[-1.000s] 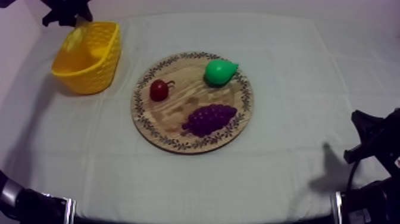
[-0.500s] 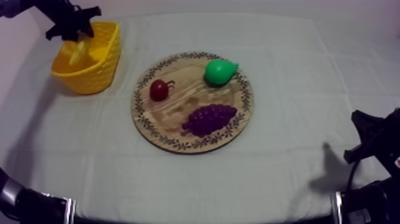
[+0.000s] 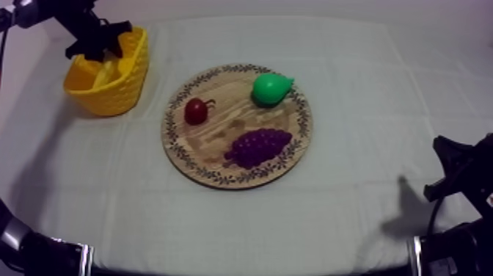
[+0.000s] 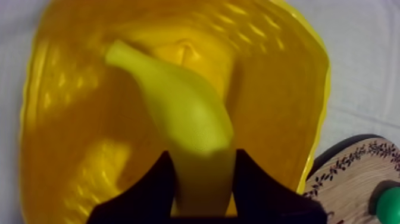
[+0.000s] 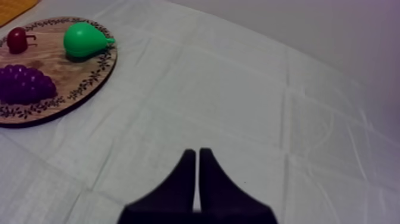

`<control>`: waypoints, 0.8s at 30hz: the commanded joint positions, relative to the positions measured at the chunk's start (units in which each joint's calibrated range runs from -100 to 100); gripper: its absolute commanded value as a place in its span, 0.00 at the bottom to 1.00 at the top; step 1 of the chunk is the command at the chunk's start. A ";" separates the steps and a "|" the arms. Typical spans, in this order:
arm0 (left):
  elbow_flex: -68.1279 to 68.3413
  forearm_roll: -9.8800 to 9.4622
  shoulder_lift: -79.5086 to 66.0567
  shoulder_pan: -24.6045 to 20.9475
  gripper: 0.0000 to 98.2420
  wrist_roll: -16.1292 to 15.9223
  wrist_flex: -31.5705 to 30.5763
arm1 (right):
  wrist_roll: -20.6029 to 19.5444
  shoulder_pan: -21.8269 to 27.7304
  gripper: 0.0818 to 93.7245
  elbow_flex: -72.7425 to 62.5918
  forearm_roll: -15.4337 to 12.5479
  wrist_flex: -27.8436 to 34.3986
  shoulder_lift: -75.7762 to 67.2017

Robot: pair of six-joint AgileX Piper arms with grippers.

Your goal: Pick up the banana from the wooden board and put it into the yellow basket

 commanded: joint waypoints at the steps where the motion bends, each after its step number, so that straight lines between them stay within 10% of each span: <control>1: -0.02 0.06 0.55 0.08 0.37 -0.06 -0.24 | 0.00 -0.02 0.00 -0.03 0.00 -0.01 -0.03; 15: 1.00 0.72 4.56 -0.07 0.38 -0.81 -2.86 | -0.02 -0.02 0.00 -0.03 0.00 -0.01 -0.03; 24: 2.39 1.21 3.90 -0.05 0.60 -1.61 -3.96 | -0.03 -0.02 0.00 -0.03 0.00 -0.01 -0.03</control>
